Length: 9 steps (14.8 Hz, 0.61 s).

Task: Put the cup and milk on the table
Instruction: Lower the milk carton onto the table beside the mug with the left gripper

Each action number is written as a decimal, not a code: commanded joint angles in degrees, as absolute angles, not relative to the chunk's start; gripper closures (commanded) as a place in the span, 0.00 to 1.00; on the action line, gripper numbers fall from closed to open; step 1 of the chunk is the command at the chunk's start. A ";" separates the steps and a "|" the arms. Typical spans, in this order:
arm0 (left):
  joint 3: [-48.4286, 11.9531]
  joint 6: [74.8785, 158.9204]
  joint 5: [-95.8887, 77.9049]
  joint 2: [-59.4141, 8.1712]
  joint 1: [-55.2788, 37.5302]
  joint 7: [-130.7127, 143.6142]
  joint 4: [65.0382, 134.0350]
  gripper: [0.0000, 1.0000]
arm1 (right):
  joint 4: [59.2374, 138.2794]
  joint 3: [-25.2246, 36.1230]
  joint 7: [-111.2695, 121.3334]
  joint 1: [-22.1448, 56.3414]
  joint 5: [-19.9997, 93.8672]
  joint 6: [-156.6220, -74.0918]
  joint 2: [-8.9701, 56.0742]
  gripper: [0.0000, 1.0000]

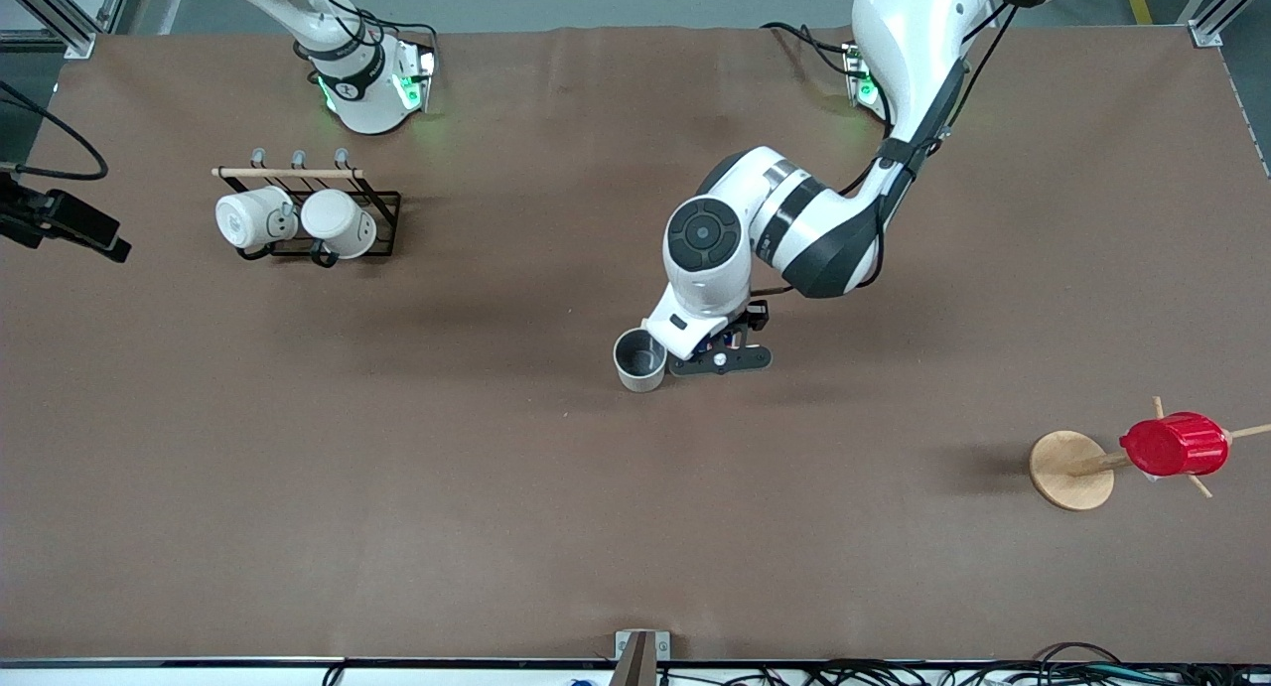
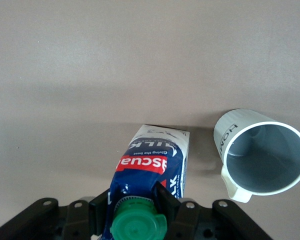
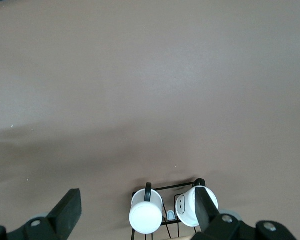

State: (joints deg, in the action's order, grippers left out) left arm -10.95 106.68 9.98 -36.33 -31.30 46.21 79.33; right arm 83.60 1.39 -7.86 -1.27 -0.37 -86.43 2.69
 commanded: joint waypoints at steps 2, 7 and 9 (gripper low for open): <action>-10.46 105.91 11.07 -36.83 -32.08 46.32 77.61 0.44 | 84.55 2.02 -7.21 -0.97 0.35 -86.57 1.41 0.00; -10.81 105.91 11.08 -34.90 -31.91 46.32 77.70 0.00 | 84.55 2.02 -7.21 -0.97 0.18 -86.22 1.41 0.00; -10.99 105.73 10.55 -32.01 -31.03 46.14 77.87 0.00 | 84.55 2.02 -7.21 -0.88 0.26 -86.31 1.41 0.00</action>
State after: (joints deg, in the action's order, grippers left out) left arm -11.02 106.71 10.05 -35.56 -31.36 46.15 77.66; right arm 83.60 1.48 -7.83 -1.27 -0.37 -86.35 2.69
